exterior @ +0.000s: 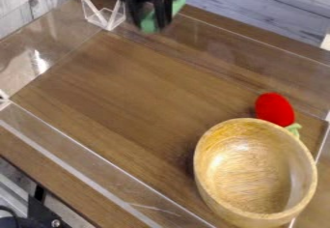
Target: Put the green block in the brown bowl
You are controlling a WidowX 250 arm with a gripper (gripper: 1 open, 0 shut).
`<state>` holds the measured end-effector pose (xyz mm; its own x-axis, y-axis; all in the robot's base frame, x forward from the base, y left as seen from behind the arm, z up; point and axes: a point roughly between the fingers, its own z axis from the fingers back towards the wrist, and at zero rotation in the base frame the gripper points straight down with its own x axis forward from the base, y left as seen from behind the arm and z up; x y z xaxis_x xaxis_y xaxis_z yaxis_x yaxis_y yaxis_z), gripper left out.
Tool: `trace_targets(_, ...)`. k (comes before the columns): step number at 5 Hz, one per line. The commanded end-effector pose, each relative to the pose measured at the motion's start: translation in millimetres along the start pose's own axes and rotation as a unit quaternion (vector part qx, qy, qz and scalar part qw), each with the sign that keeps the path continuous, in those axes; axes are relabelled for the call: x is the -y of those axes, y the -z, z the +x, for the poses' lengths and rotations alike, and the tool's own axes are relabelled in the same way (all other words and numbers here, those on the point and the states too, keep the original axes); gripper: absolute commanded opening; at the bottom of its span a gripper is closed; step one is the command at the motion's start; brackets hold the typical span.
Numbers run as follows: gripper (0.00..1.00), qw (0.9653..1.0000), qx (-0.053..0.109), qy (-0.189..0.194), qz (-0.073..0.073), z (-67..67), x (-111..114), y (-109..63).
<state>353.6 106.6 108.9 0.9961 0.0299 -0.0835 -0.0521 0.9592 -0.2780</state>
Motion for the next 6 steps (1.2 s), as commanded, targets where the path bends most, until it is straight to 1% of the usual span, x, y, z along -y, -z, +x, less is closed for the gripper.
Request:
trace_targets(1,0.00,0.9992,0.024,0.033,0.000,8.5,-3,-34.3)
trace_targets(2,0.00,0.9993,0.025,0.028,-0.007,15.3,-7,-33.6)
trace_targets(4,0.00,0.9995,0.025,0.017,-0.012,14.8,-23,-25.5)
trace_targets(5,0.00,0.9995,0.026,0.012,-0.016,14.0,-28,-21.2)
trace_targets(6,0.00,0.9993,0.025,0.012,-0.024,14.2,-27,-21.4)
